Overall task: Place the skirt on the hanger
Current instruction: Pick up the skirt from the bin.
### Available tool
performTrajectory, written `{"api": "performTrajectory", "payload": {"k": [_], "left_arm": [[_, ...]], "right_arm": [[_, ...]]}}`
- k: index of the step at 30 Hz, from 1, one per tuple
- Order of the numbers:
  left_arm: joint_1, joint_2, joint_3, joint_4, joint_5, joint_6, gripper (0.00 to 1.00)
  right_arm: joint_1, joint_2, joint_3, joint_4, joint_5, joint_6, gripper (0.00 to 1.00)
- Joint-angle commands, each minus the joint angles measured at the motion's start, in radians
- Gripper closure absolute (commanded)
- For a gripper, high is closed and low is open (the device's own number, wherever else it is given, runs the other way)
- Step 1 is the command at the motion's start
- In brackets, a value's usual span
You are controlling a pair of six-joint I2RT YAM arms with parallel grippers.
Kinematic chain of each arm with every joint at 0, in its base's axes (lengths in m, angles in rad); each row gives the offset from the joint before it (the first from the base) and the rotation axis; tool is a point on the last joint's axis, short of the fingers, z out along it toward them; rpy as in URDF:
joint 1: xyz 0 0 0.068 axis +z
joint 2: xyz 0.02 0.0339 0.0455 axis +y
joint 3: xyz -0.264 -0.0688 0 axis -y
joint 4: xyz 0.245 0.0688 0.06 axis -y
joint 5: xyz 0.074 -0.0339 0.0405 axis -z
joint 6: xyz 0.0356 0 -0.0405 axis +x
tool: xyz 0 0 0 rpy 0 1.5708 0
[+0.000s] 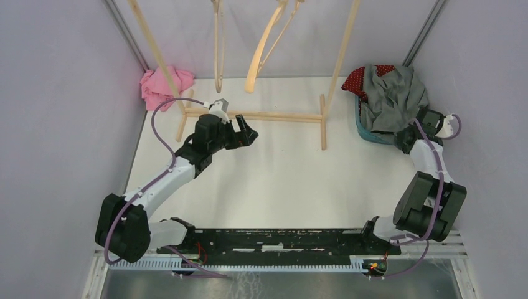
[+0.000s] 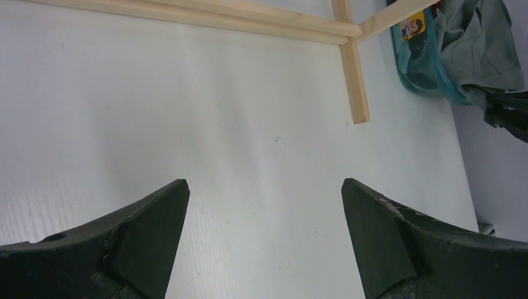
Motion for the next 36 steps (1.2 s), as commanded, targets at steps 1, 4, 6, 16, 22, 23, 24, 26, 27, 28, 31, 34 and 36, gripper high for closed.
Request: {"api": "performTrajectory", "payload": {"k": [1, 4, 6, 16, 22, 23, 24, 26, 27, 28, 31, 34, 36], "left_arm": [[-0.018, -0.056, 0.073, -0.108, -0.075, 0.046, 0.0], [-0.027, -0.066, 0.083, -0.147, -0.093, 0.052, 0.0], [-0.036, -0.069, 0.088, -0.16, -0.101, 0.051, 0.0], [-0.098, -0.073, 0.118, -0.212, -0.151, 0.057, 0.0], [-0.116, -0.096, 0.107, -0.23, -0.174, 0.058, 0.0], [-0.116, -0.099, 0.104, -0.233, -0.174, 0.06, 0.0], [-0.117, -0.1, 0.105, -0.236, -0.175, 0.061, 0.0], [-0.118, -0.099, 0.107, -0.239, -0.174, 0.065, 0.0], [-0.118, -0.097, 0.108, -0.239, -0.172, 0.067, 0.0], [-0.118, -0.095, 0.111, -0.239, -0.17, 0.071, 0.0], [-0.118, -0.082, 0.125, -0.246, -0.164, 0.085, 0.0], [-0.118, -0.067, 0.14, -0.257, -0.159, 0.098, 0.0], [-0.118, -0.062, 0.15, -0.263, -0.161, 0.106, 0.0]], "right_arm": [[0.015, 0.041, 0.051, 0.045, 0.032, 0.023, 0.61], [0.021, 0.056, 0.071, 0.047, 0.034, 0.027, 0.62], [0.024, 0.06, 0.085, 0.048, 0.031, 0.033, 0.63], [0.033, -0.049, 0.115, 0.01, -0.012, 0.005, 0.98], [0.034, -0.087, 0.173, -0.038, 0.005, -0.035, 0.98], [0.033, -0.078, 0.194, -0.064, 0.021, -0.043, 0.89], [0.033, -0.064, 0.209, -0.086, 0.044, -0.047, 0.73], [0.034, -0.039, 0.232, -0.138, 0.101, -0.05, 0.51], [0.033, -0.034, 0.234, -0.151, 0.118, -0.055, 0.48], [0.032, -0.034, 0.229, -0.152, 0.135, -0.056, 0.48], [0.032, -0.024, 0.206, -0.136, 0.159, -0.051, 0.49], [0.031, 0.004, 0.195, -0.122, 0.161, -0.036, 0.49], [0.032, 0.029, 0.2, -0.119, 0.167, -0.027, 0.5]]}}
